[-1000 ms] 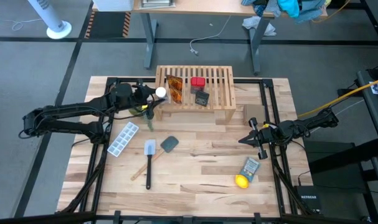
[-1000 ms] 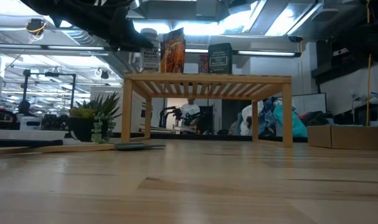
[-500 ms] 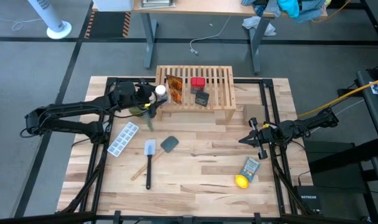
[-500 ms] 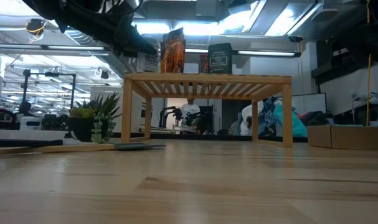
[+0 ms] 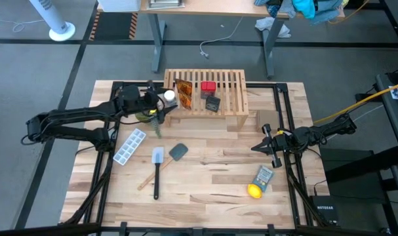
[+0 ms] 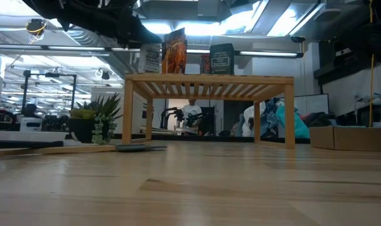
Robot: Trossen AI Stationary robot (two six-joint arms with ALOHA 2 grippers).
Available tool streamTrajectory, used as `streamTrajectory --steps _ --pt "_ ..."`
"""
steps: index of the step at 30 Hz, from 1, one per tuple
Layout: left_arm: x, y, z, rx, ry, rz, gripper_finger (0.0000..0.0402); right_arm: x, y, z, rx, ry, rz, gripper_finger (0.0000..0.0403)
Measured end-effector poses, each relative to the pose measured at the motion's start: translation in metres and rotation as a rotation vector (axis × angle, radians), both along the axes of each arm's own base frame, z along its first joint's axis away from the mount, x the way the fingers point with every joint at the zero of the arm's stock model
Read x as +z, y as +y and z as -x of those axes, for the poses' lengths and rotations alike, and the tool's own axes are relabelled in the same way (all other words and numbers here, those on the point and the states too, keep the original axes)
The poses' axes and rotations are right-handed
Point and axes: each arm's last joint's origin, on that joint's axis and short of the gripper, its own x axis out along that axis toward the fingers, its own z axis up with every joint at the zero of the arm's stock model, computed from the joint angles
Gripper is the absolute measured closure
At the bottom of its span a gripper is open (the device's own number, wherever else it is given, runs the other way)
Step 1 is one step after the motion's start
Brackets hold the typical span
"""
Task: Shelf spices
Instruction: Put the white seasoning bottle on the shelf, then return to Home Position
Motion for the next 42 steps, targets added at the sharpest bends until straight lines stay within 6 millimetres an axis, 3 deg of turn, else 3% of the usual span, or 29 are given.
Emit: streamTrajectory --steps 12,23,29,32,42 --pt "0.027 -0.014 0.030 -0.009 -0.084 -0.077 0.0056 0.000 0.000 0.000 0.000 0.001 0.000 0.0395" --pt "0.032 -0.038 0.083 -0.008 -0.041 0.016 0.0056 0.000 0.000 0.000 0.000 0.002 0.001 0.0395" --pt "0.023 -0.049 0.110 0.020 -0.015 0.113 0.0057 0.000 0.000 0.000 0.000 0.002 0.000 0.0395" --pt "0.009 -0.053 0.121 0.017 -0.051 0.111 0.0065 0.000 0.000 0.000 0.000 0.002 0.001 0.0395" --pt "-0.042 -0.062 0.142 0.001 -0.236 0.145 0.0148 0.000 0.000 0.000 0.000 0.003 0.001 0.0395"
